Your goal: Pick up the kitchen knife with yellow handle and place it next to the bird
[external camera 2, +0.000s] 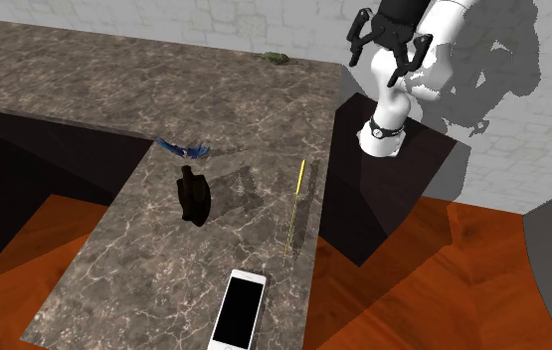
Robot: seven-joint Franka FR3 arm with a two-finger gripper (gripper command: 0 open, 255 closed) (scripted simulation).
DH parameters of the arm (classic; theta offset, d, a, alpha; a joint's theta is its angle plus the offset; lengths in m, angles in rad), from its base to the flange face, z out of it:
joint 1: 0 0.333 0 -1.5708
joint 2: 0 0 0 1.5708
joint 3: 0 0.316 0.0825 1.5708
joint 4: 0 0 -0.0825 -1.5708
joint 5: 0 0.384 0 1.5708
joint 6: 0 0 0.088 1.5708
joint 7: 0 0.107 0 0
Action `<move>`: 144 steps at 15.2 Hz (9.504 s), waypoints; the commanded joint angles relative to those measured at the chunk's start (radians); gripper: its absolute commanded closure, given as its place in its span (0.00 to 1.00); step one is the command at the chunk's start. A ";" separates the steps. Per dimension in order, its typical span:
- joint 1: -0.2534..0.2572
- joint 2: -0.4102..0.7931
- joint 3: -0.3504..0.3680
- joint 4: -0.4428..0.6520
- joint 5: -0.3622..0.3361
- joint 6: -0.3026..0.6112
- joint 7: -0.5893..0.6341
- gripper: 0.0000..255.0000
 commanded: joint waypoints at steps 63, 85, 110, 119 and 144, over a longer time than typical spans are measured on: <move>0.131 0.838 -0.228 0.061 0.137 0.559 -0.727 0.00; 0.133 0.864 -0.225 0.039 0.148 0.605 -0.734 0.00; 0.120 0.918 -0.218 0.080 0.297 0.643 -0.842 1.00; 0.111 1.002 -0.218 0.276 0.293 0.439 -0.824 0.00; 0.117 1.032 -0.209 0.237 0.310 0.507 -0.833 1.00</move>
